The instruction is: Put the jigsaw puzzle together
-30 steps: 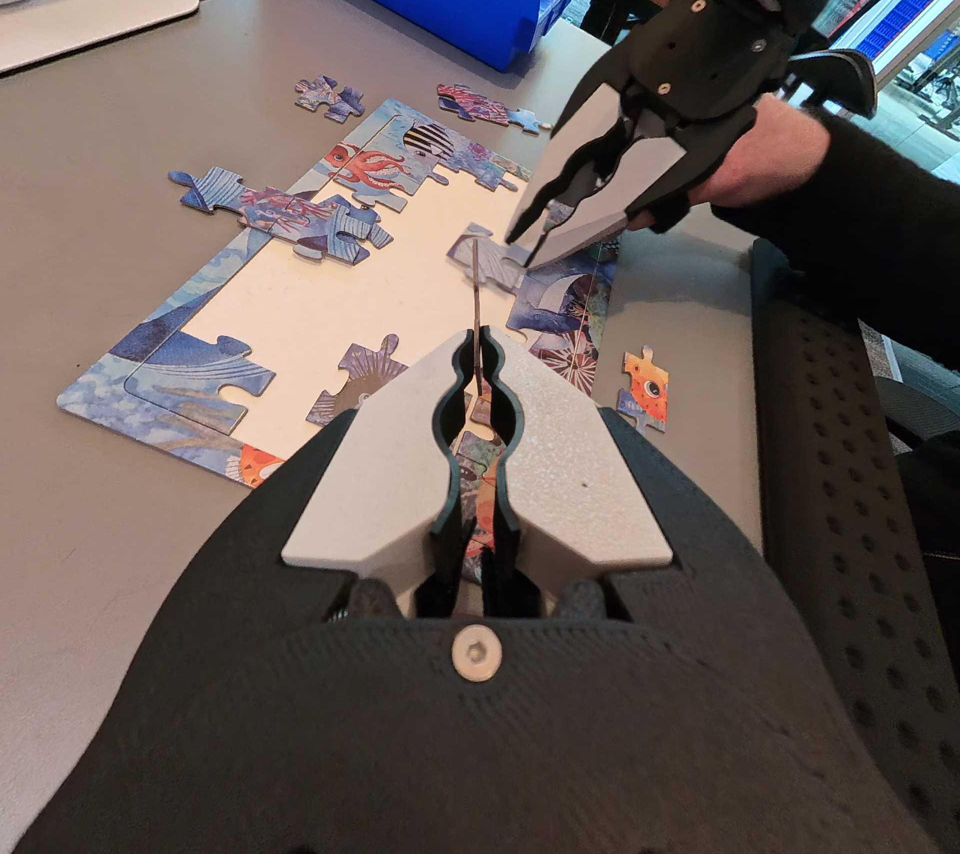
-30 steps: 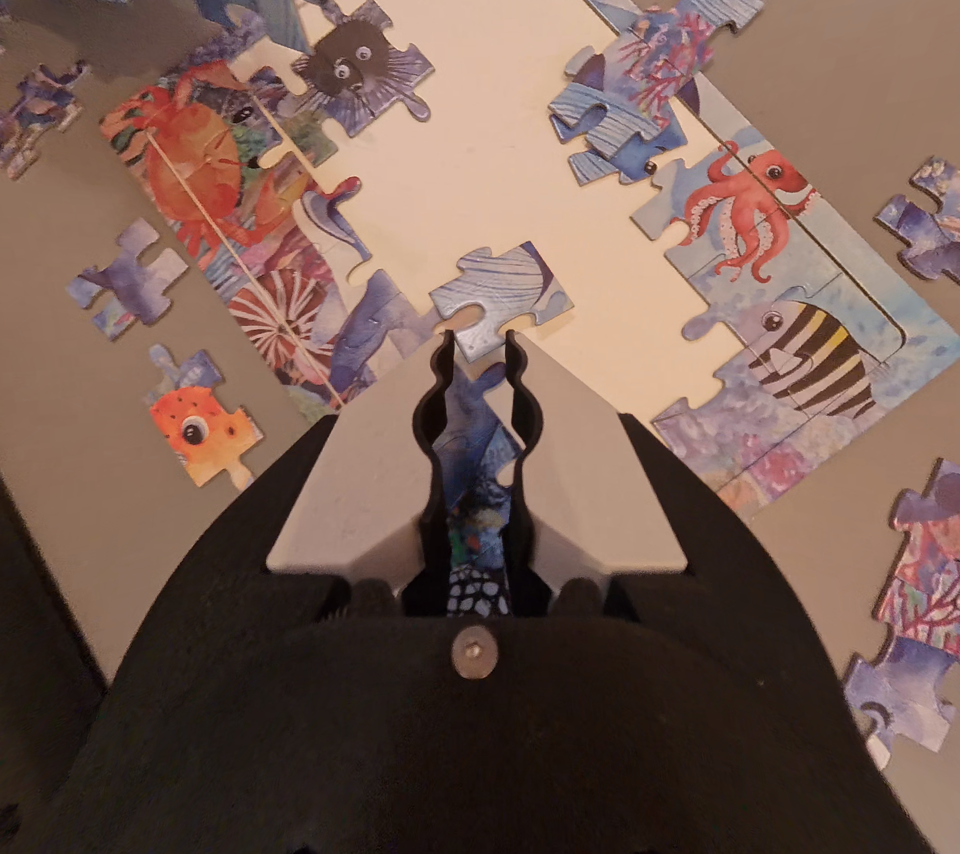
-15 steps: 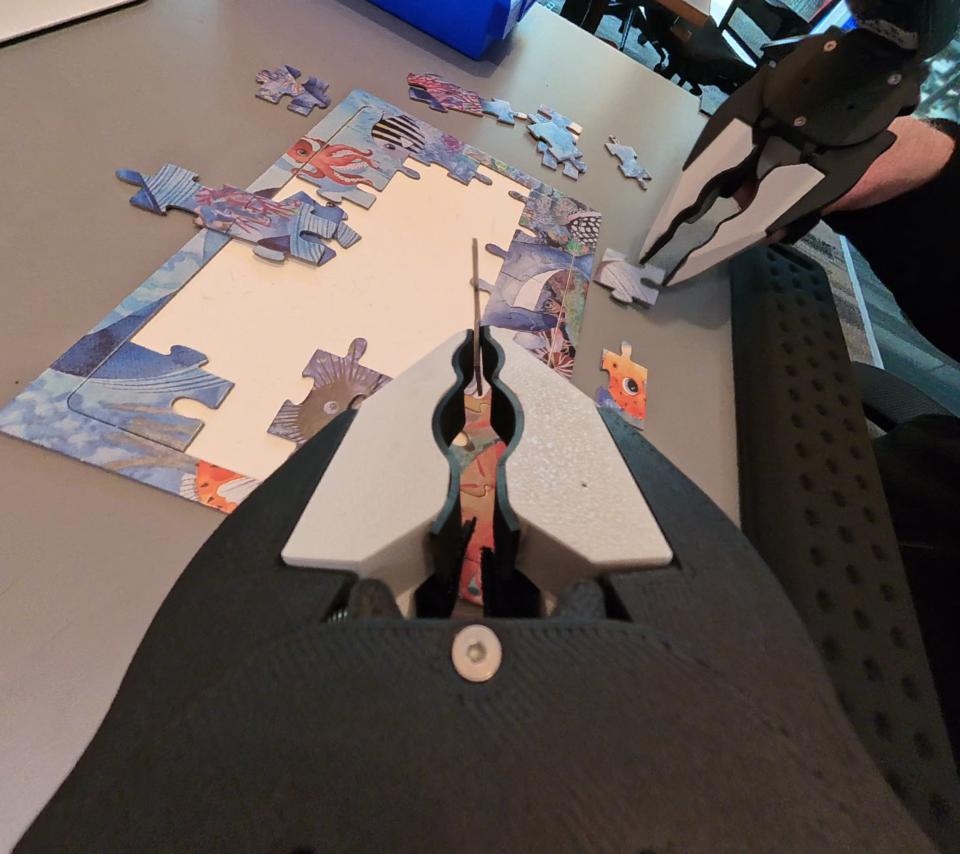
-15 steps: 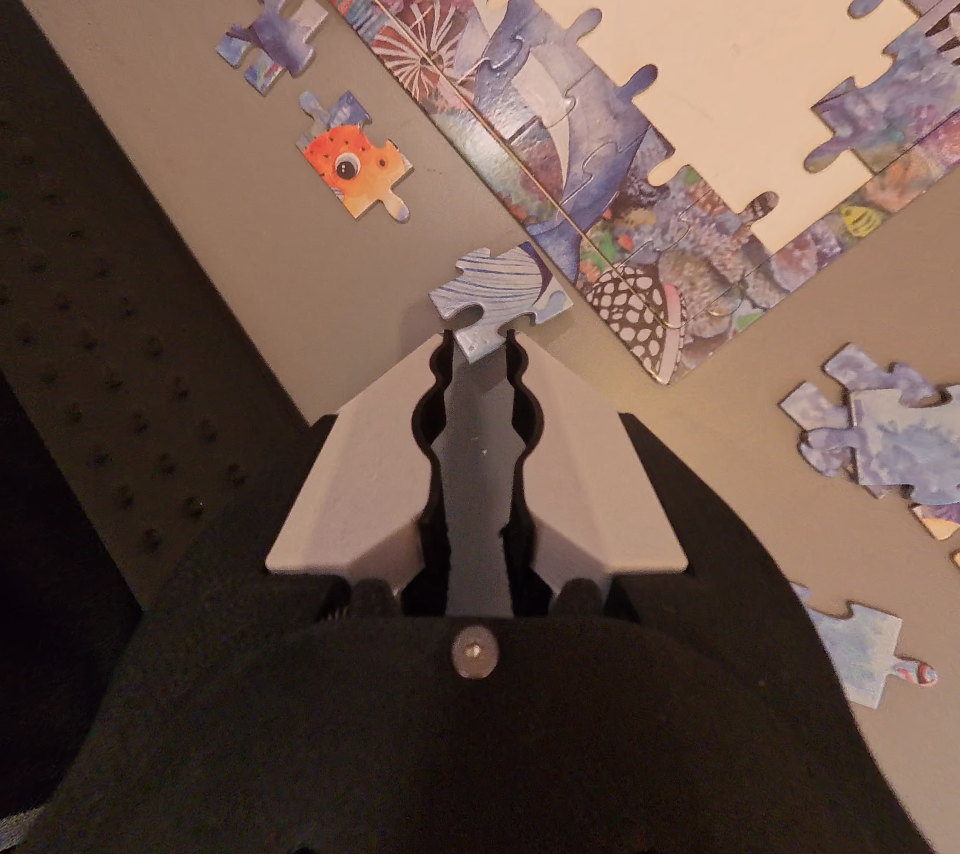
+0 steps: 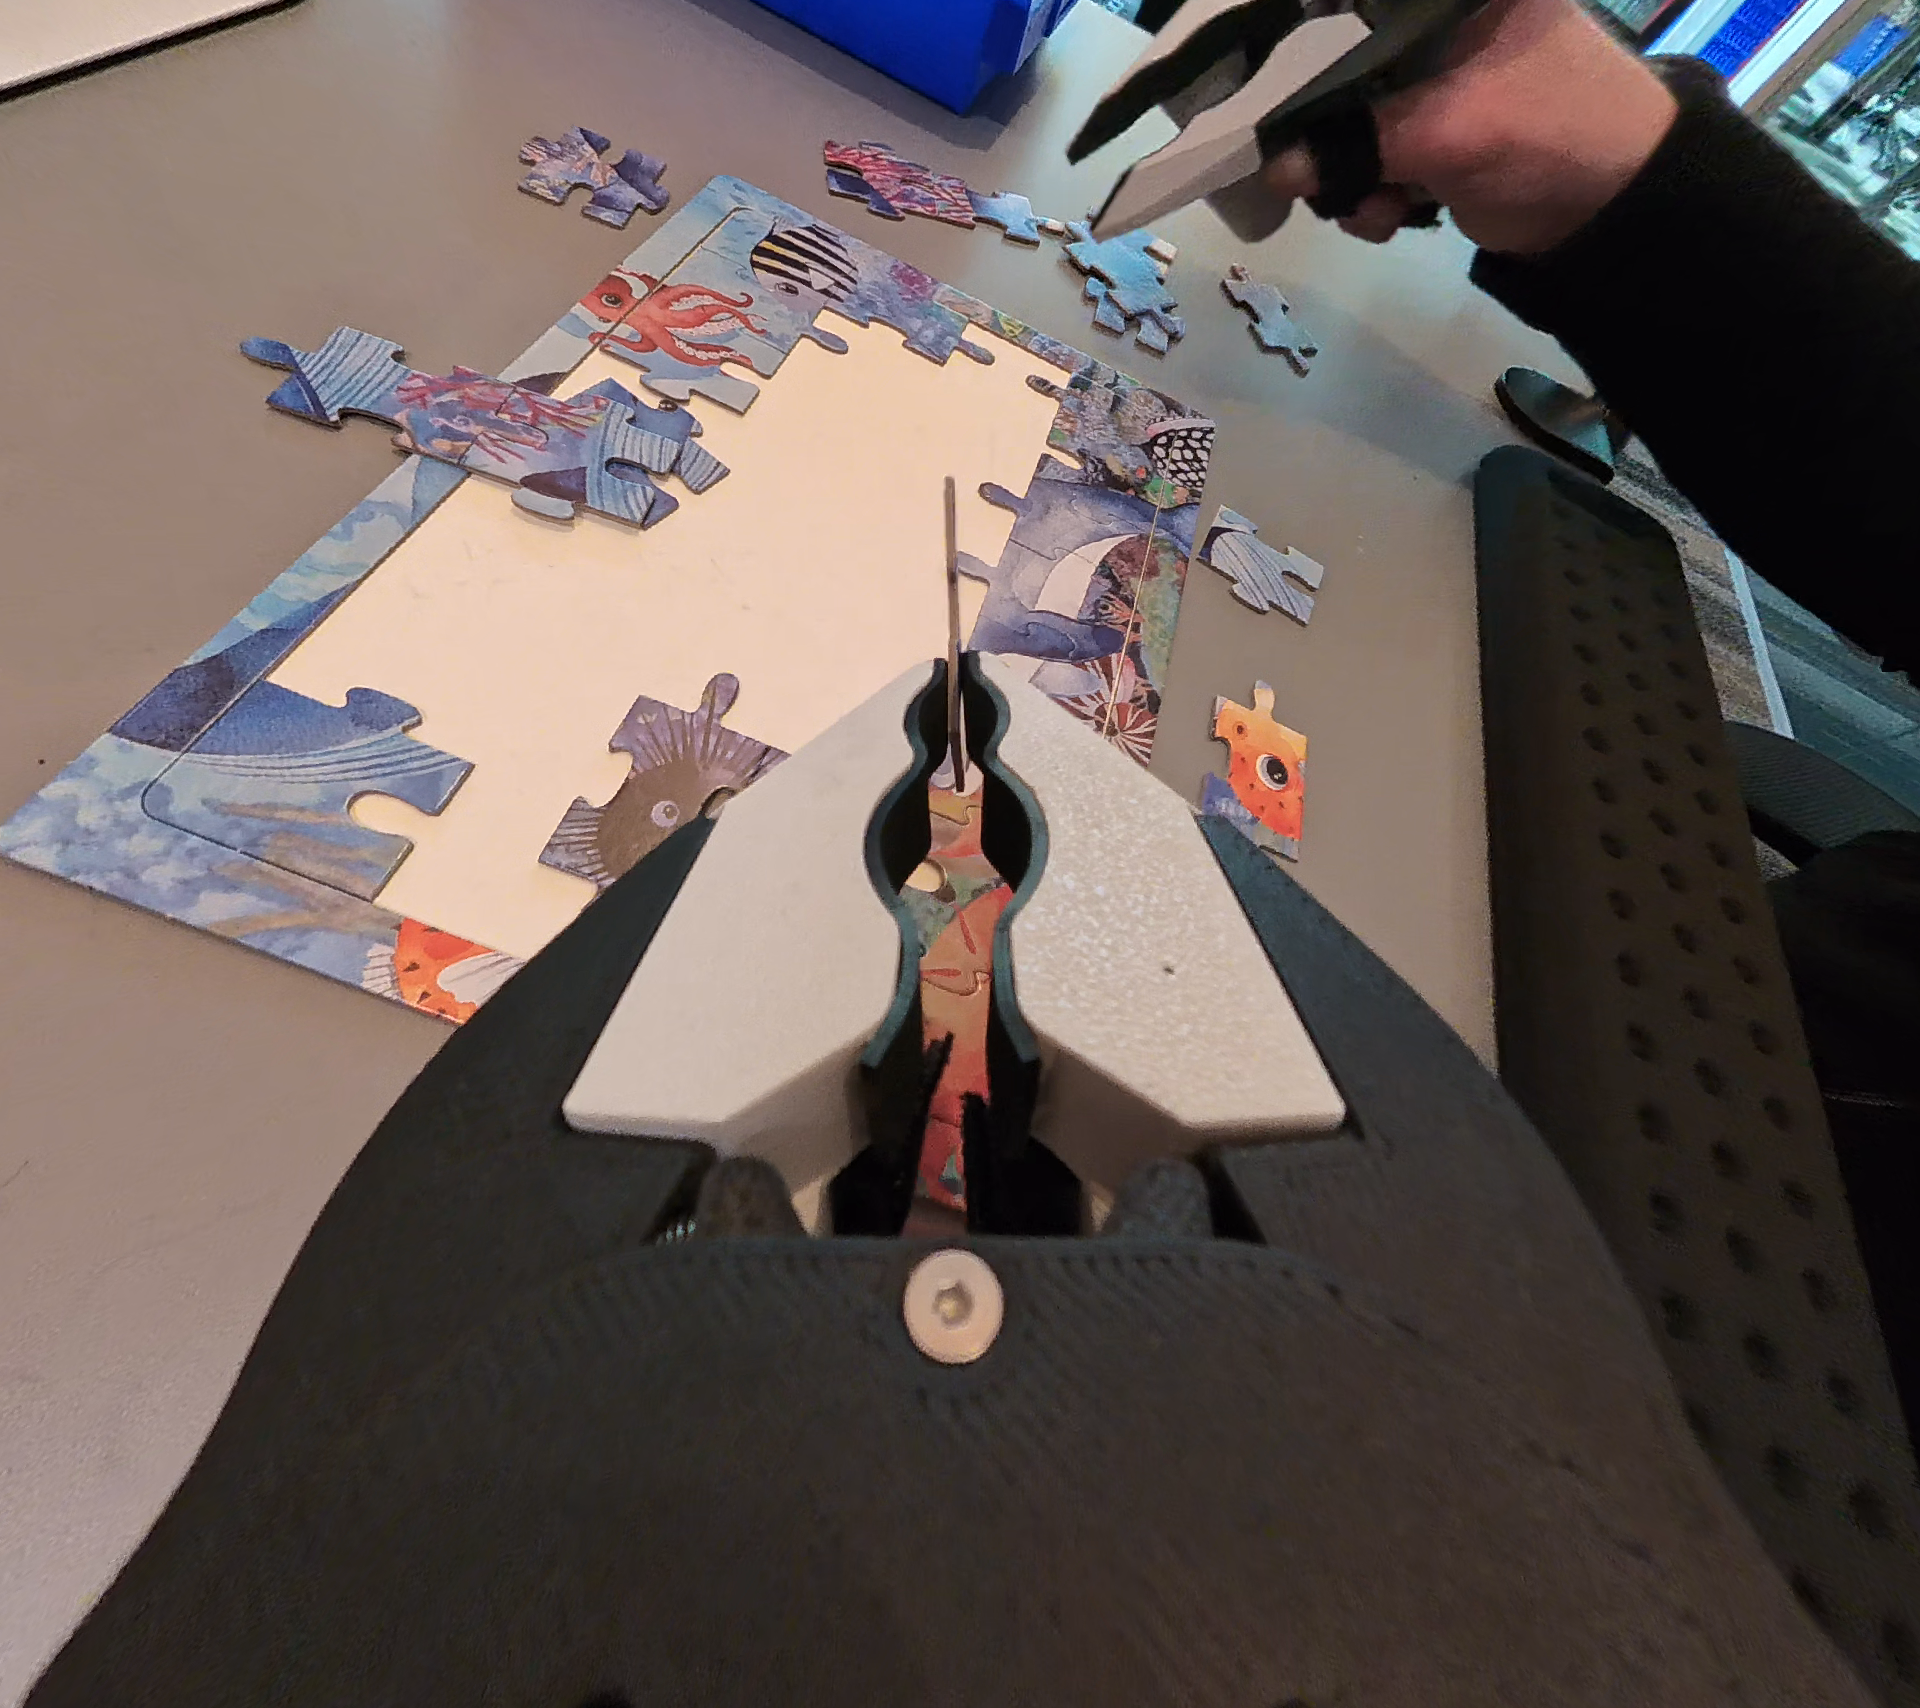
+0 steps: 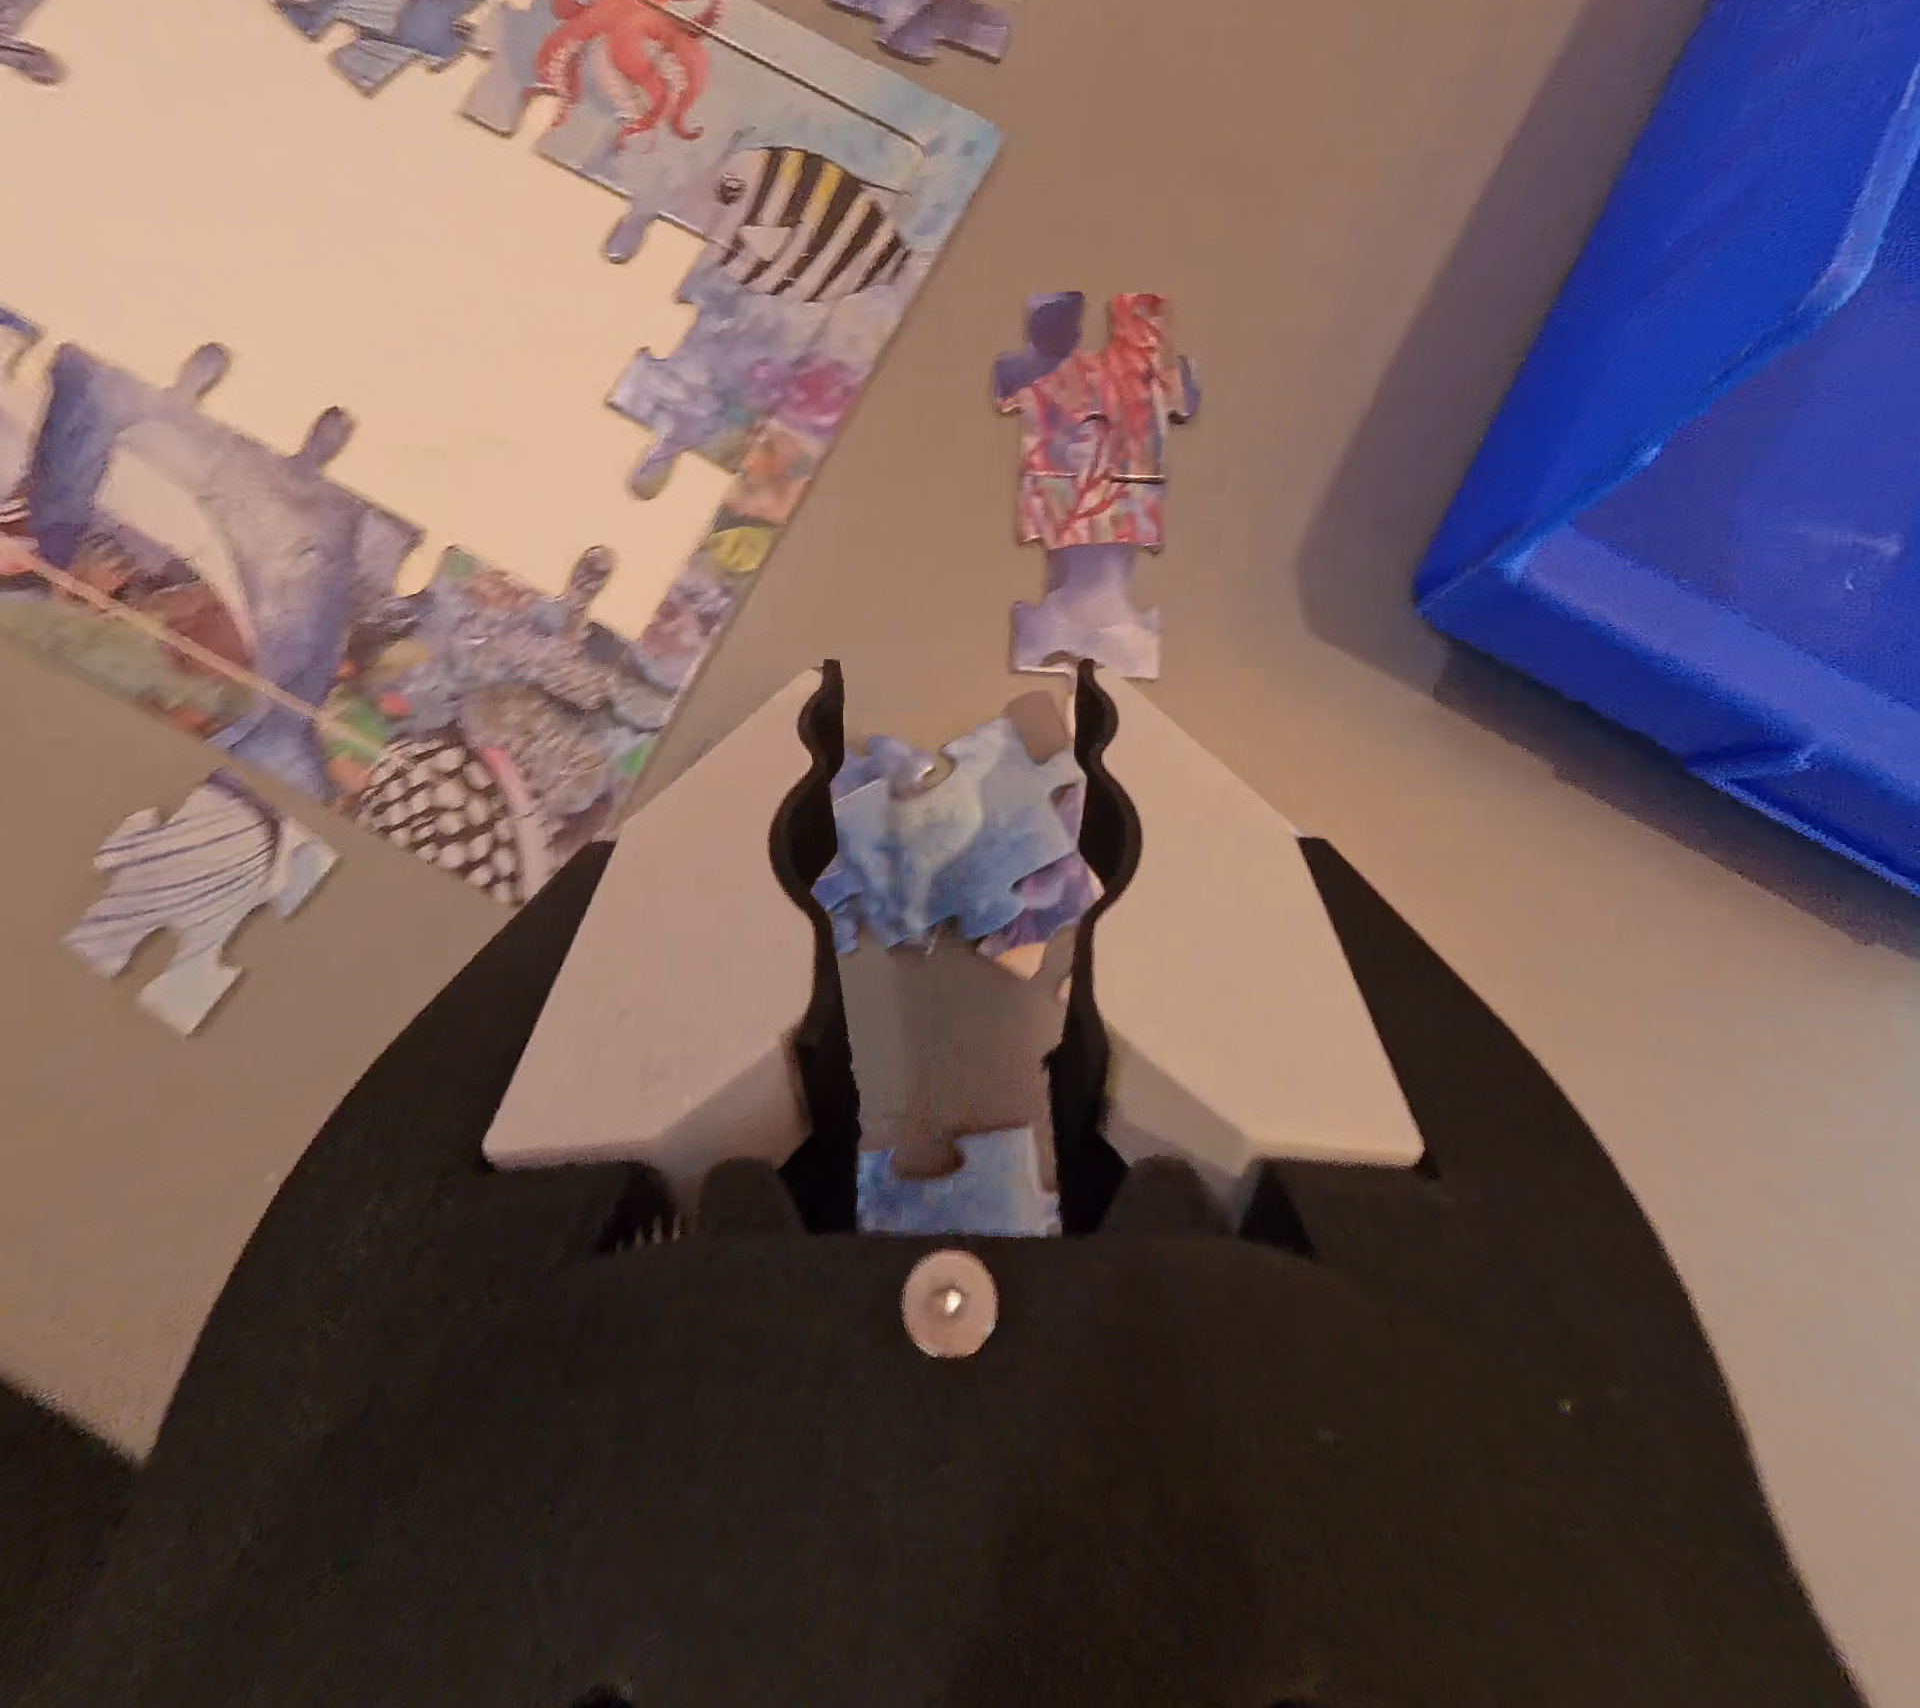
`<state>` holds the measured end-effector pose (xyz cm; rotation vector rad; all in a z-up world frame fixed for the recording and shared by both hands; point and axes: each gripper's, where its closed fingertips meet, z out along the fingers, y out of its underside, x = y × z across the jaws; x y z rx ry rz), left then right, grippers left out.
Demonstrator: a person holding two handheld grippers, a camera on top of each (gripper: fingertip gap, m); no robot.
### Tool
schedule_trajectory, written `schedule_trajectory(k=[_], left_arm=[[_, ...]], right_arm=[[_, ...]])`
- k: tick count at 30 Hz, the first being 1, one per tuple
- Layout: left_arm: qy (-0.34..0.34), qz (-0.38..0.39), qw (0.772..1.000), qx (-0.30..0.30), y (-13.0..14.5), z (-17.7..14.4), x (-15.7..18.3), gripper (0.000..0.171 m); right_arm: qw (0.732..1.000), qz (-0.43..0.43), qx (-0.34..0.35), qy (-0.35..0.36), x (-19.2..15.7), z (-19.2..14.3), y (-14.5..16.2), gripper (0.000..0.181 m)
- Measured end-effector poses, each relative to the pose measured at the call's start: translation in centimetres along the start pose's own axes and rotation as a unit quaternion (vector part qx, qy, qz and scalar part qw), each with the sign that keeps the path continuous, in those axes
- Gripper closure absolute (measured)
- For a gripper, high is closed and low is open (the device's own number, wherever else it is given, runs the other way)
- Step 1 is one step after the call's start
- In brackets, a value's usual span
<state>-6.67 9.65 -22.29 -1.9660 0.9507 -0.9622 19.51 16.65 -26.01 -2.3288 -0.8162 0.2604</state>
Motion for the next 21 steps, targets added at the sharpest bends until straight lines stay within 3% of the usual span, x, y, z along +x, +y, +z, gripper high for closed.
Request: schedule_trajectory(k=[3, 6, 8, 21], left_arm=[[-0.001, -0.002, 1.000, 0.000, 0.0, -0.1, -0.2, 0.171], [-0.001, -0.003, 1.000, -0.001, 0.1, -0.1, -0.3, 0.171], [0.000, -0.003, 1.000, -0.002, 0.2, -0.1, -0.4, 0.171], [0.001, -0.004, 1.000, -0.004, 0.3, 0.2, -0.5, 0.171]], right_arm=[[0.999, 0.003, -0.034, 0.027, 2.1, 2.3, 0.6, 0.136], [0.999, 0.026, -0.031, 0.011, 2.5, 3.4, 0.5, 0.141], [0.999, 0.029, -0.032, 0.005, 2.6, 3.4, 0.4, 0.150], [1.000, 0.020, 0.003, -0.012, 1.8, 2.0, -0.4, 0.151]])
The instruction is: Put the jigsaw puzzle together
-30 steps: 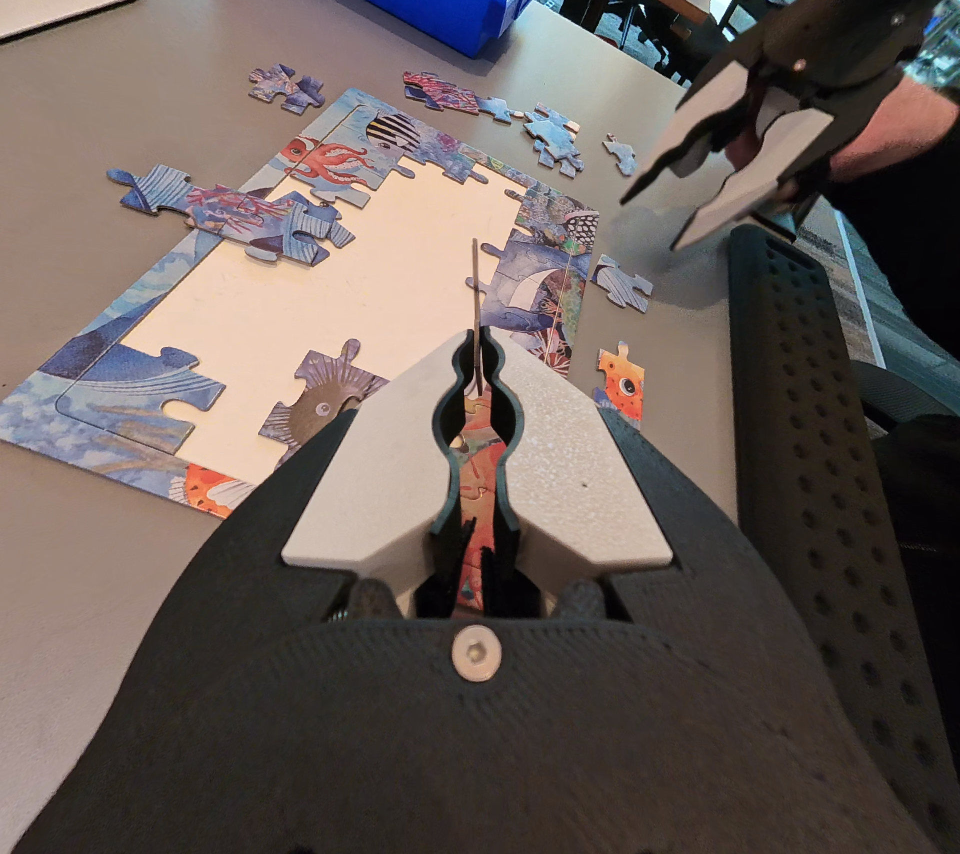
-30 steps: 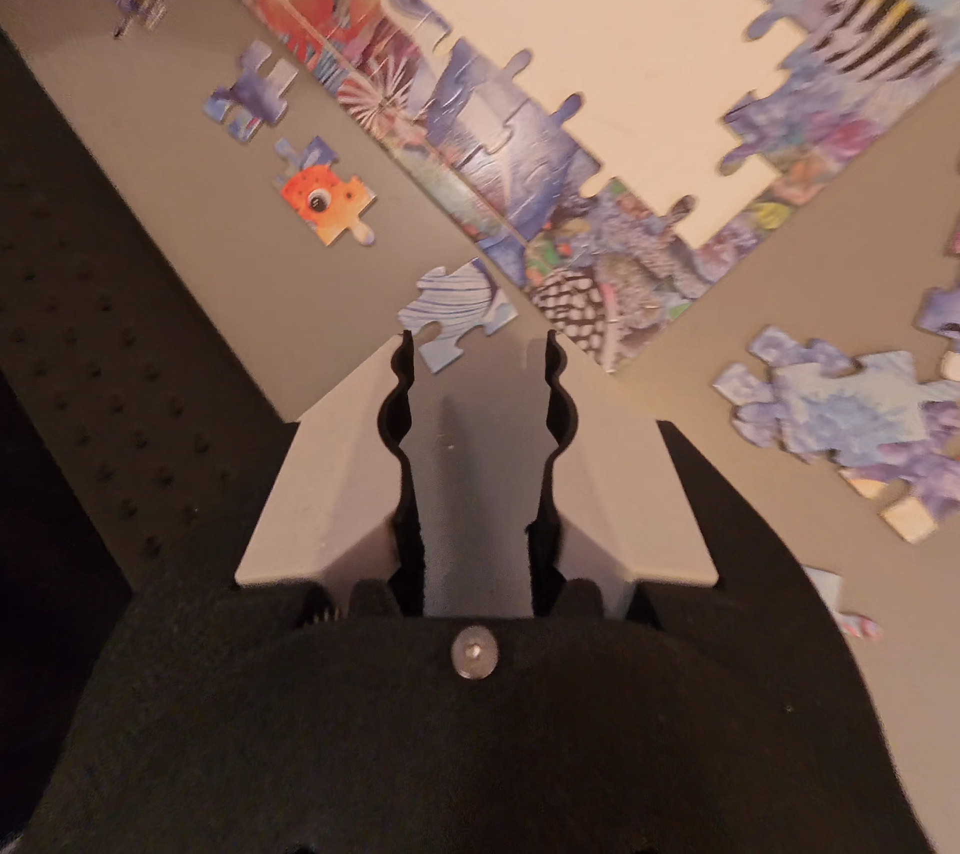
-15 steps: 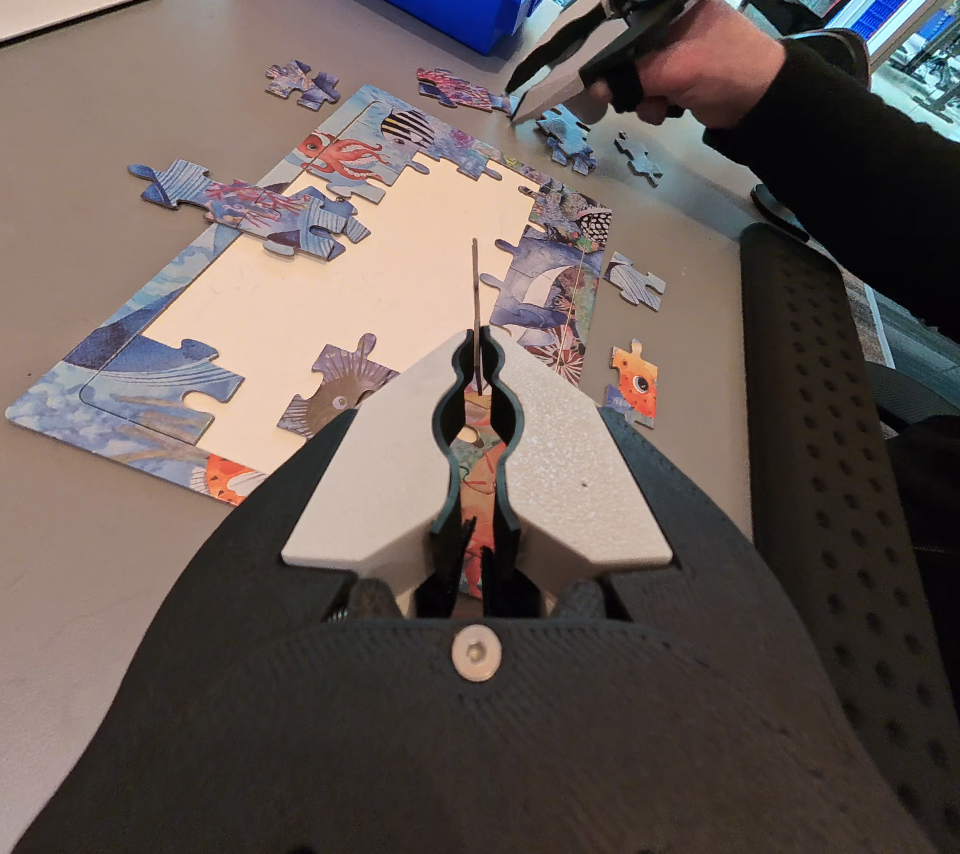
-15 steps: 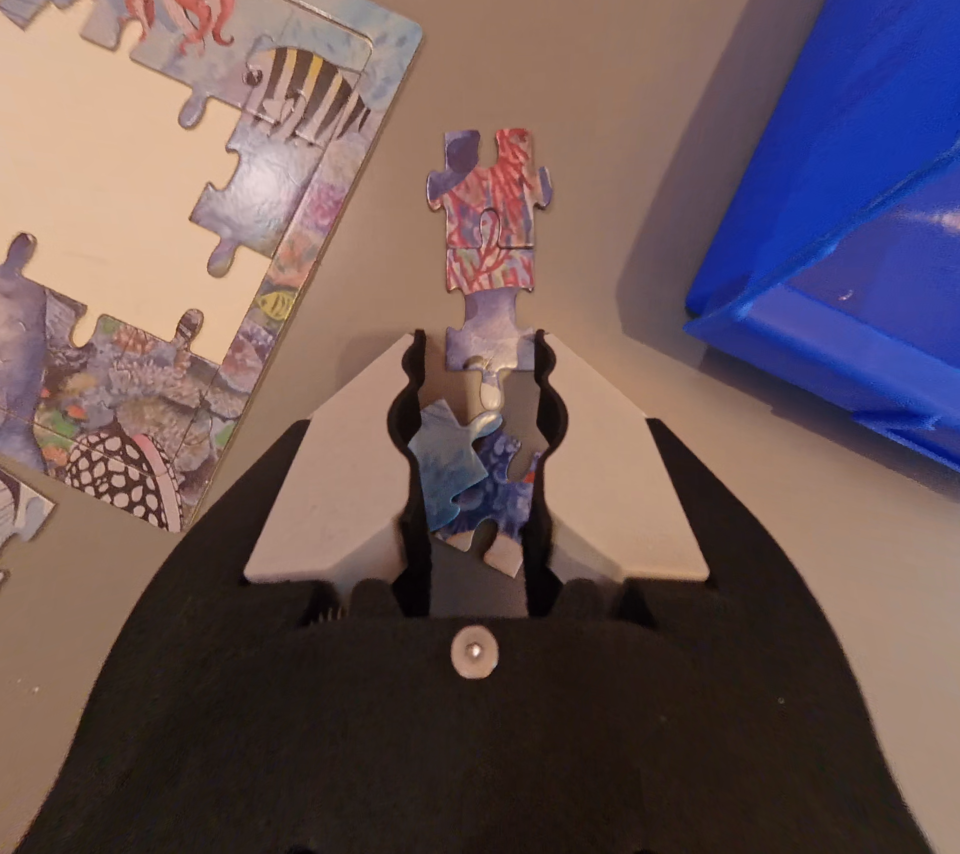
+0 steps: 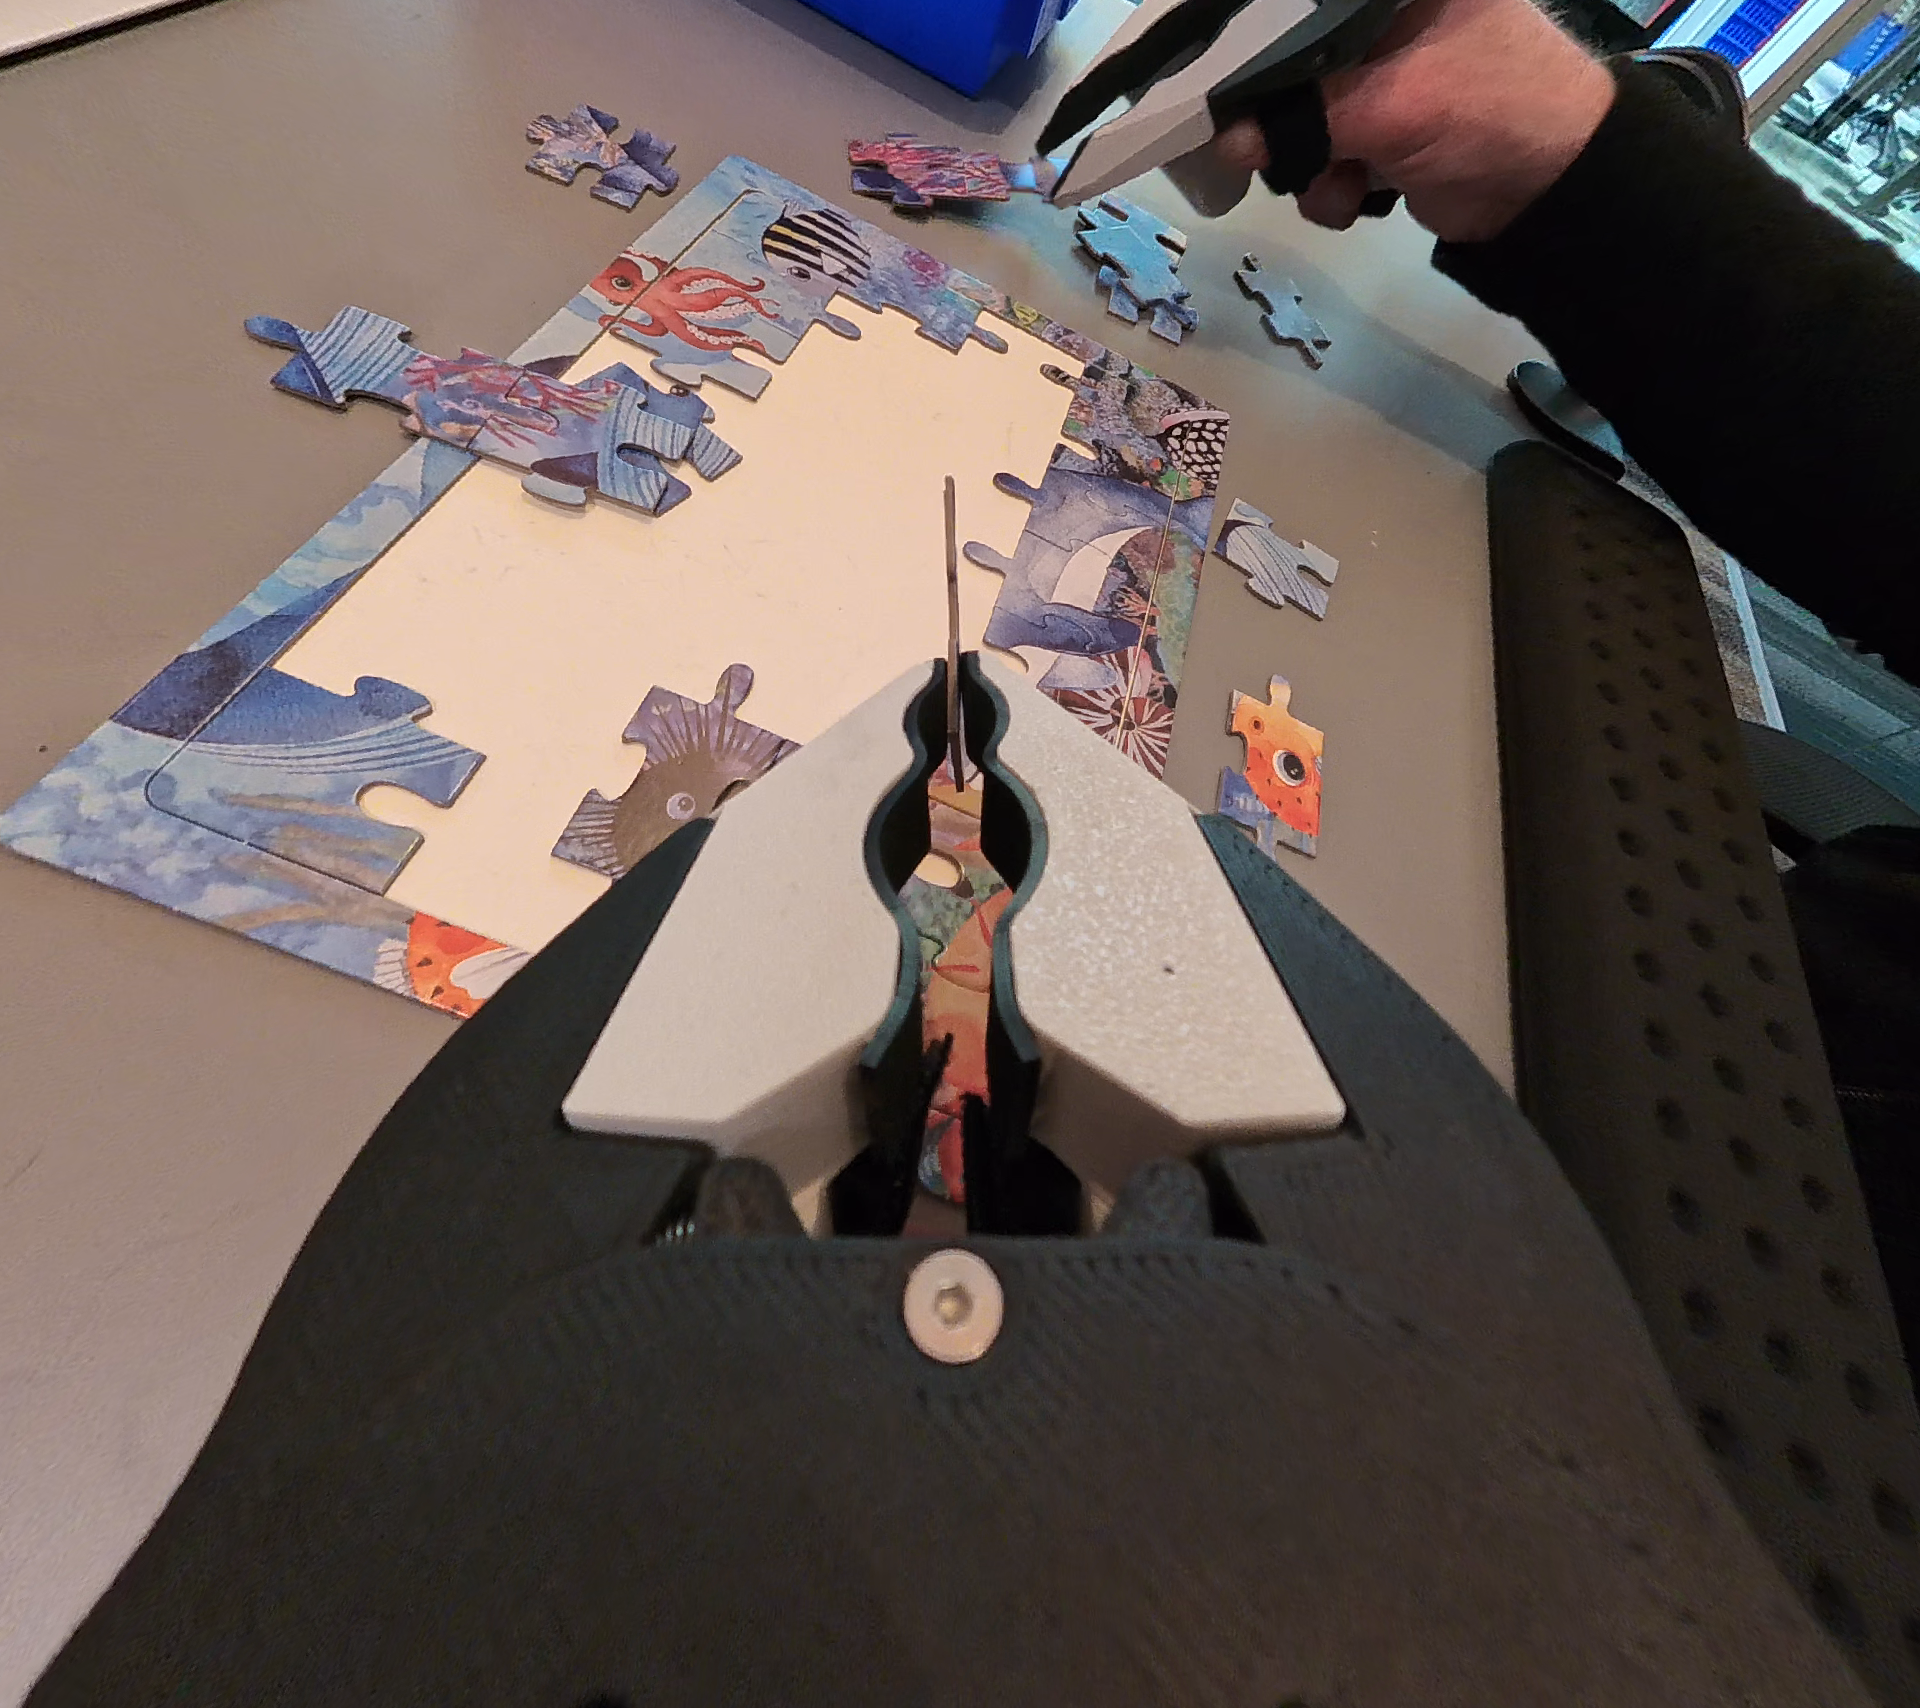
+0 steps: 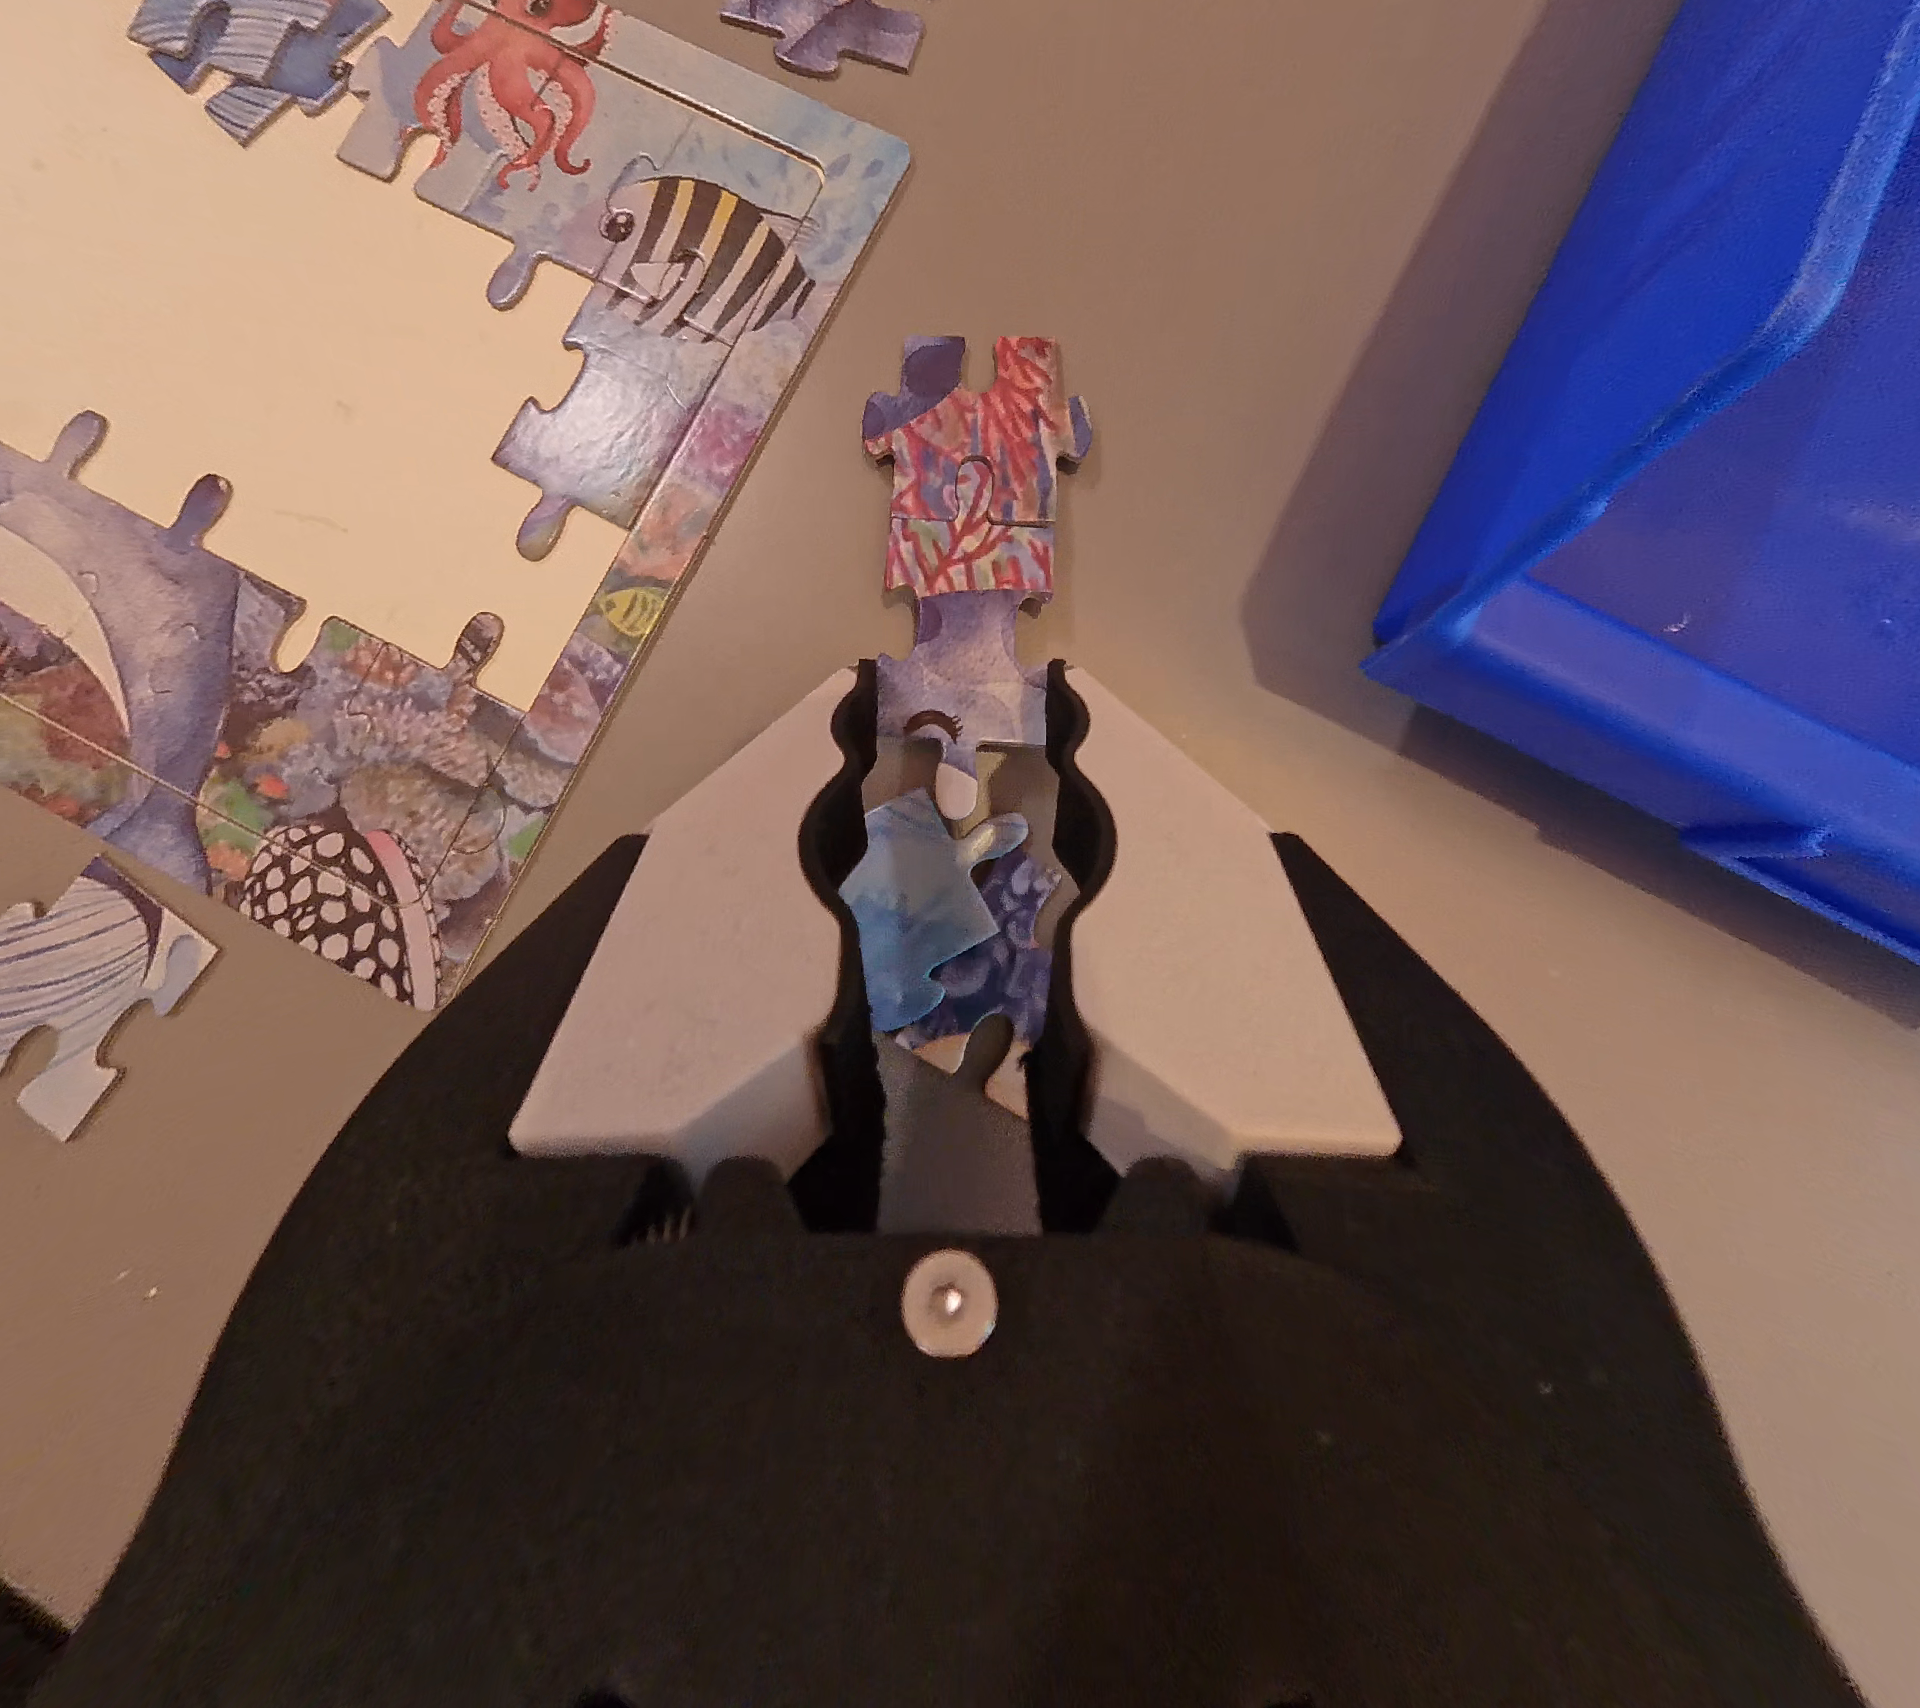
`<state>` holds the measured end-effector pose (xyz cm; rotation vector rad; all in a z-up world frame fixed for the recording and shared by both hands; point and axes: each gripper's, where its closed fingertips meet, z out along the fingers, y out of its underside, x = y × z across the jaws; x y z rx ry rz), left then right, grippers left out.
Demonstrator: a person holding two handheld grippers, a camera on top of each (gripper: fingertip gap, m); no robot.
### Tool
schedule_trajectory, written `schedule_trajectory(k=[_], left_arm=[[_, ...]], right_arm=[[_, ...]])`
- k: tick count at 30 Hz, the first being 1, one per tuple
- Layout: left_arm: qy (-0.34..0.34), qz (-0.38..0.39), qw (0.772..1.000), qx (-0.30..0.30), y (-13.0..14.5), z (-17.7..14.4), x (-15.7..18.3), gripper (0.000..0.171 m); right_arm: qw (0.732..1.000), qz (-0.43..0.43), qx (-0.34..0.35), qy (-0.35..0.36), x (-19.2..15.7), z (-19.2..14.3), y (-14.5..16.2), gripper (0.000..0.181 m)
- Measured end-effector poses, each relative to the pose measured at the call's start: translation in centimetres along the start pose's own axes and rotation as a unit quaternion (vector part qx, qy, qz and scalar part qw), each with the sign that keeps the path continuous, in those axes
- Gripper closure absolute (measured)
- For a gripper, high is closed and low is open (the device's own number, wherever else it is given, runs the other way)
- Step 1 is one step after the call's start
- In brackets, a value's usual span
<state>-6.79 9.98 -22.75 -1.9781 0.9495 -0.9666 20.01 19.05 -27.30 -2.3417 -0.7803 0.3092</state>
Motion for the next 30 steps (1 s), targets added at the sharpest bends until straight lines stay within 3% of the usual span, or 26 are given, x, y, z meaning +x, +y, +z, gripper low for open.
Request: schedule_trajectory(k=[4, 5, 10, 12, 15, 23, 30], left_arm=[[0.002, 0.001, 1.000, -0.002, 0.0, 0.2, 0.1, 0.171], [0.002, 0.002, 1.000, -0.002, 0.0, 0.2, 0.1, 0.171], [0.003, 0.002, 1.000, -0.003, 0.1, 0.2, 0.2, 0.171], [0.003, 0.002, 1.000, -0.002, 0.0, 0.2, 0.2, 0.171], [0.003, 0.002, 1.000, -0.002, 0.0, 0.2, 0.2, 0.171], [0.006, 0.003, 1.000, -0.011, 0.4, 0.6, 0.3, 0.171], [0.005, 0.006, 1.000, -0.012, 0.5, 0.7, 0.4, 0.171]], right_arm=[[1.000, -0.006, 0.006, -0.003, -0.4, -1.0, -0.3, 0.154], [1.000, -0.010, 0.013, -0.008, -0.6, -1.3, -0.4, 0.178], [1.000, -0.019, 0.004, -0.016, -1.1, -2.2, -0.3, 0.181], [1.000, -0.017, 0.009, -0.011, -0.9, -2.7, -0.4, 0.175], [1.000, -0.003, -0.010, 0.009, 0.4, -3.4, 0.4, 0.149], [0.998, 0.006, -0.055, -0.008, 1.0, -4.3, 4.8, 0.139], [0.998, 0.015, -0.057, 0.000, 0.6, -3.2, 6.3, 0.129]])
